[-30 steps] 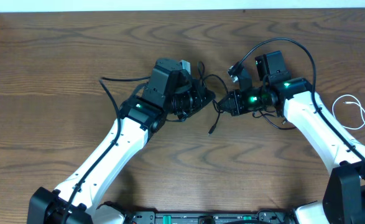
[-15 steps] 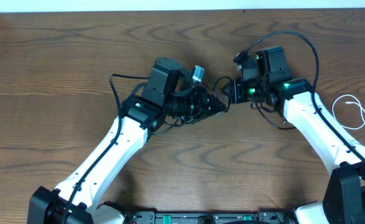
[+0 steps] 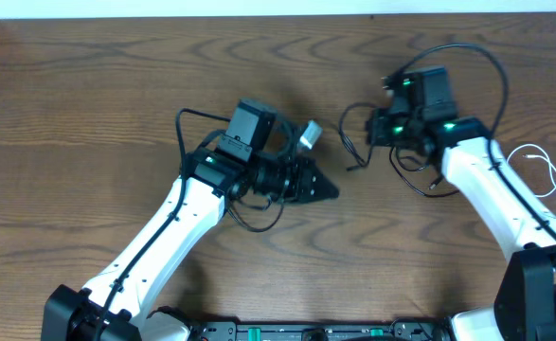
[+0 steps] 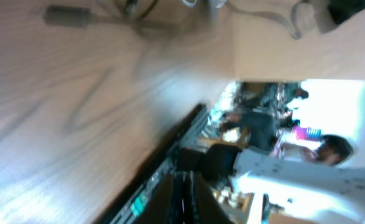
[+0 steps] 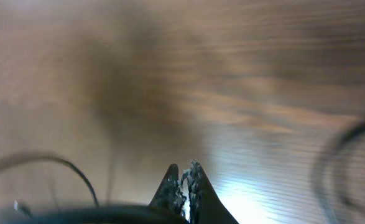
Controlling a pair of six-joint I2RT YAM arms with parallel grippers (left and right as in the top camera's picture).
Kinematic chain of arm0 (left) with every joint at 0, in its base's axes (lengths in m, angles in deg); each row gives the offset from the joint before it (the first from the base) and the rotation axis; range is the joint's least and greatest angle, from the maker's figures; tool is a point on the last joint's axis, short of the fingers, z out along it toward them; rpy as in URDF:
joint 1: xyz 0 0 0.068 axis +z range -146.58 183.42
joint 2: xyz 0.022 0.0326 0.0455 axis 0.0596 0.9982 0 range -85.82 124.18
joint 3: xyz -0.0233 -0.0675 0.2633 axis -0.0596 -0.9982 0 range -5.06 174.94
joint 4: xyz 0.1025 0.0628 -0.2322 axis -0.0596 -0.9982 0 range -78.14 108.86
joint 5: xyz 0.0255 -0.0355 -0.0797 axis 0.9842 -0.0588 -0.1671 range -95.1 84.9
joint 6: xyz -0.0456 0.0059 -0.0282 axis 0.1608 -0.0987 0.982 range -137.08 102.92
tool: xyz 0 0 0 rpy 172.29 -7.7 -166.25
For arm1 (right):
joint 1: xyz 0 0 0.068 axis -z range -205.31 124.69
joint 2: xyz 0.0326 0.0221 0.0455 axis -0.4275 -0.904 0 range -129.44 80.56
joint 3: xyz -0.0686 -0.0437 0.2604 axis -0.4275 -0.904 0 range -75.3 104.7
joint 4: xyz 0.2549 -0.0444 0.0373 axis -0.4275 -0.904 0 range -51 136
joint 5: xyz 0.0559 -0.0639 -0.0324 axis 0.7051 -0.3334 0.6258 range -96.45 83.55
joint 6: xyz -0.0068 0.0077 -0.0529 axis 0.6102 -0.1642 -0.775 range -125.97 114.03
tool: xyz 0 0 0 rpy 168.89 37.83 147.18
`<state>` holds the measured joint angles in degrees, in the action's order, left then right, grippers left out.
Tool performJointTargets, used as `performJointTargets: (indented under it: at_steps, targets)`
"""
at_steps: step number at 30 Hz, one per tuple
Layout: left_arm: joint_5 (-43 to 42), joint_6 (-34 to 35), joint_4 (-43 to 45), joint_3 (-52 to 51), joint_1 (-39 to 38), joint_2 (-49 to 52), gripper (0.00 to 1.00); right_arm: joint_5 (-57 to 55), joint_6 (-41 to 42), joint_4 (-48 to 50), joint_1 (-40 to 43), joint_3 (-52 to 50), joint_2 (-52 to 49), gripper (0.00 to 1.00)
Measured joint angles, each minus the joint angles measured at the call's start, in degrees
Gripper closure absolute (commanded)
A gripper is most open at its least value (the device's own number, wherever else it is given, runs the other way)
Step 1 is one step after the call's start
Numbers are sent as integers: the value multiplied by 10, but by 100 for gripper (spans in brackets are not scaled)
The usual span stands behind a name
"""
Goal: Untangle cables
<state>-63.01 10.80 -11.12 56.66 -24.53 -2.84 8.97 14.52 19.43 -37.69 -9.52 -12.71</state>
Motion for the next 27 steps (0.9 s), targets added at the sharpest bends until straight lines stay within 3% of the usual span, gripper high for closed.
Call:
performJointTargets:
  at_steps: [4,8,10,12,21,27]
  targets:
    - [127,-48,-107,-1,-2,-1,93,-29,9,-8,34,0,0,99]
    - [238,-65,-118,-1,-2,-1,90,-10,10,-10,38,0,0,99]
    - [250,-69,-91,-1,-2,0,66,26,7,-10,38,0,0,99]
    - [248,-67,-59,-1,-2,-1,59,67,1,-6,38,0,0,99]
    - [249,6,97,-1,-2,-1,58,267,-17,-1,38,0,0,99]
    - [325,56,111,-1,-2,-1,58,360,-34,-2,38,0,0,99]
